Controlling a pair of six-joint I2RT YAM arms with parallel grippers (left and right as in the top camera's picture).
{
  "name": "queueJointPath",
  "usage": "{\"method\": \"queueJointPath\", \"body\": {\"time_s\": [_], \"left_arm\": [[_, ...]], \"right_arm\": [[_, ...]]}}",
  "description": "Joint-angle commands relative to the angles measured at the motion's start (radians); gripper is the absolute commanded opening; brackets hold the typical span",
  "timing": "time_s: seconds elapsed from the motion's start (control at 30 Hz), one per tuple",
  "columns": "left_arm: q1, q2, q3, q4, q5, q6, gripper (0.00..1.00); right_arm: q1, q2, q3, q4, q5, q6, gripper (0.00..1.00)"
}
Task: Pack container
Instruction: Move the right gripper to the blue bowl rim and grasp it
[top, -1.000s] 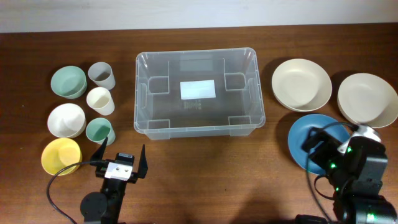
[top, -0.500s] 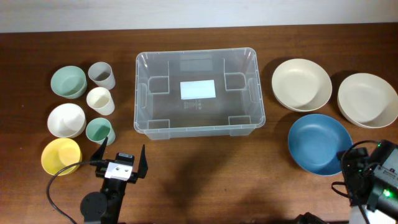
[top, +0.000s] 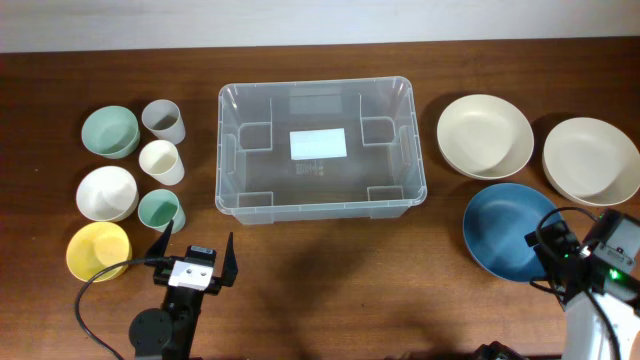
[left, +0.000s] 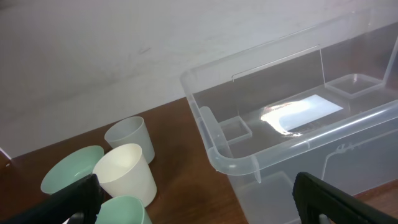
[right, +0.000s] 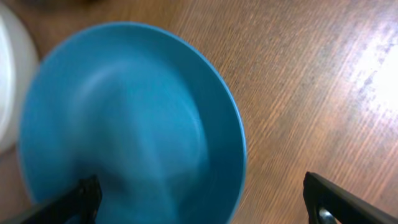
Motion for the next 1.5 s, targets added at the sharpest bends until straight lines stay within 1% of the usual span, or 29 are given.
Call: {"method": "queueJointPath", "body": {"time_s": [0.0, 0.07, 0.1, 0.17, 0.4, 0.57, 0.6, 0.73, 0.8, 0.9, 0.93, 1.03, 1.1, 1.27, 1.33, 1.43, 1.47], "left_arm": [[0.005, -0.006, -0.004, -0.002, 0.008, 0.005, 1.0], [0.005, -0.006, -0.004, -0.002, 0.007, 0.005, 1.0], [0.005, -0.006, -0.004, -0.002, 0.007, 0.005, 1.0], [0.005, -0.006, -0.004, -0.002, 0.008, 0.005, 1.0], [0.005, -0.006, -0.004, -0.002, 0.008, 0.005, 1.0], [0.005, -0.006, -0.004, -0.002, 0.008, 0.005, 1.0], [0.005, -0.006, -0.004, -0.002, 0.008, 0.005, 1.0], [0.005, -0.006, -0.004, -0.002, 0.008, 0.005, 1.0], [0.005, -0.006, -0.004, -0.002, 0.007, 0.005, 1.0], [0.005, -0.006, -0.004, -0.002, 0.007, 0.005, 1.0], [0.005, -0.006, -0.004, -0.002, 0.008, 0.005, 1.0], [0.005, -0.006, -0.004, -0.002, 0.007, 0.005, 1.0], [0.005, -0.006, -0.004, -0.002, 0.008, 0.005, 1.0], [0.005, -0.006, -0.004, -0.002, 0.007, 0.005, 1.0], [0.005, -0.006, -0.004, -0.002, 0.007, 0.005, 1.0], [0.005, -0.006, -0.004, -0.002, 0.008, 0.005, 1.0], [0.005, -0.006, -0.004, -0.002, 0.008, 0.005, 1.0]], "right_arm": [[-0.008, 0.087, -0.011, 0.04, -0.01, -0.042, 0.99], [-0.008, 0.14, -0.011, 0.059, -0.01, -0.041, 0.99], [-0.008, 0.199, -0.011, 0.075, -0.01, -0.041, 0.99], [-0.008, 0.242, -0.011, 0.084, -0.01, -0.037, 0.99], [-0.008, 0.33, -0.013, 0.133, -0.01, -0.021, 0.99], [-0.007, 0.352, -0.013, 0.16, -0.01, -0.022, 1.0], [-0.007, 0.352, -0.013, 0.162, -0.01, -0.022, 0.96], [-0.007, 0.352, -0.014, 0.163, -0.018, -0.018, 0.76], [-0.008, 0.352, -0.018, 0.164, -0.018, -0.018, 0.72], [-0.008, 0.353, -0.026, 0.166, -0.018, -0.014, 0.61], [-0.007, 0.353, -0.029, 0.167, -0.018, -0.01, 0.59], [-0.007, 0.354, -0.042, 0.167, -0.018, 0.008, 0.59], [-0.008, 0.354, -0.048, 0.174, -0.018, 0.008, 0.56], [-0.007, 0.354, -0.05, 0.173, -0.018, 0.008, 0.3], [-0.008, 0.354, -0.05, 0.169, -0.017, 0.008, 0.23], [-0.008, 0.354, -0.05, 0.159, -0.017, 0.008, 0.04], [-0.008, 0.354, -0.049, 0.154, -0.017, 0.009, 0.04]]}}
